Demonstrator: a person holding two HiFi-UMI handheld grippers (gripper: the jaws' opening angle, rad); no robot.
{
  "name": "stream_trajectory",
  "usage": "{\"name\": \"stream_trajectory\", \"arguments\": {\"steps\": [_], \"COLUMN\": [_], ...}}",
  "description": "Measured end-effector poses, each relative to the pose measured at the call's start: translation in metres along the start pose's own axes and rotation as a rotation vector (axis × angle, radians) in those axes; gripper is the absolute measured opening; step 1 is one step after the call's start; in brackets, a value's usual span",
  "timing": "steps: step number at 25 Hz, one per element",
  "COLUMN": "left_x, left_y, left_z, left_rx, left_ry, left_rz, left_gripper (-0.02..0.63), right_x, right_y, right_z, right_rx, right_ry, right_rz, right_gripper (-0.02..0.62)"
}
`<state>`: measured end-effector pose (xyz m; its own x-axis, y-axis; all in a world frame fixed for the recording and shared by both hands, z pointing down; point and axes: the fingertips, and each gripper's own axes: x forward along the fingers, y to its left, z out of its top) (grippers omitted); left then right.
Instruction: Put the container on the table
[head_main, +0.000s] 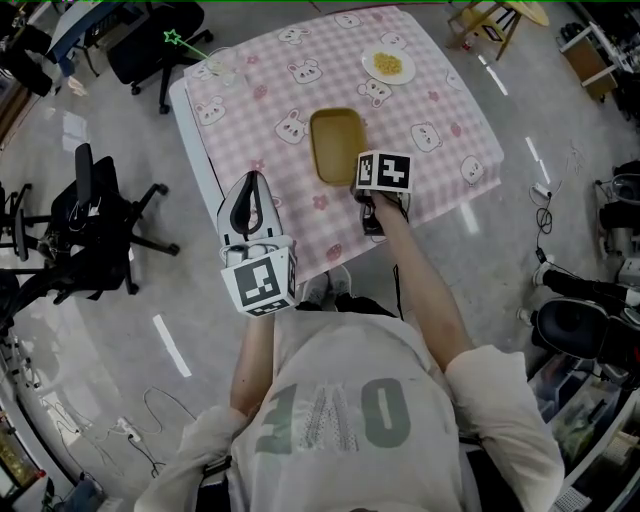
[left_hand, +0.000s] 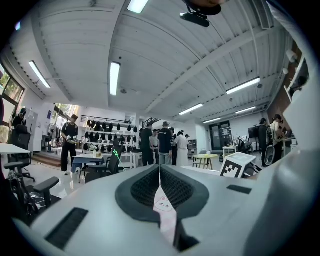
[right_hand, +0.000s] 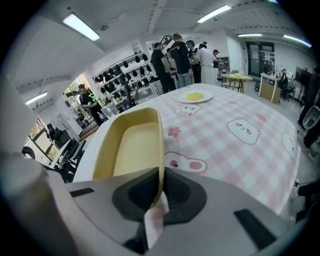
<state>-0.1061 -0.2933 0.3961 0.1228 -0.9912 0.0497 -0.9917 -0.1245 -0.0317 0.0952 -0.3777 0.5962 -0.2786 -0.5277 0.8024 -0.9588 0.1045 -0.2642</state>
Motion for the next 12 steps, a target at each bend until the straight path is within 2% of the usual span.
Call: {"name": "stream_trajectory", "arguments": {"steps": [12], "left_x": [-0.0029], "left_y": [-0.0017], "left_z": [0.0002], "left_rx": [-0.013], "left_ry": [-0.001], "left_rz": [-0.001], "left_gripper": [0.031], "right_x": [-0.0004], "right_y": [0.0054], "right_z": [0.0001], "right_rx": [0.084], "right_ry": [-0.023], "right_rz": [0.049], "right_gripper": [0.037]}}
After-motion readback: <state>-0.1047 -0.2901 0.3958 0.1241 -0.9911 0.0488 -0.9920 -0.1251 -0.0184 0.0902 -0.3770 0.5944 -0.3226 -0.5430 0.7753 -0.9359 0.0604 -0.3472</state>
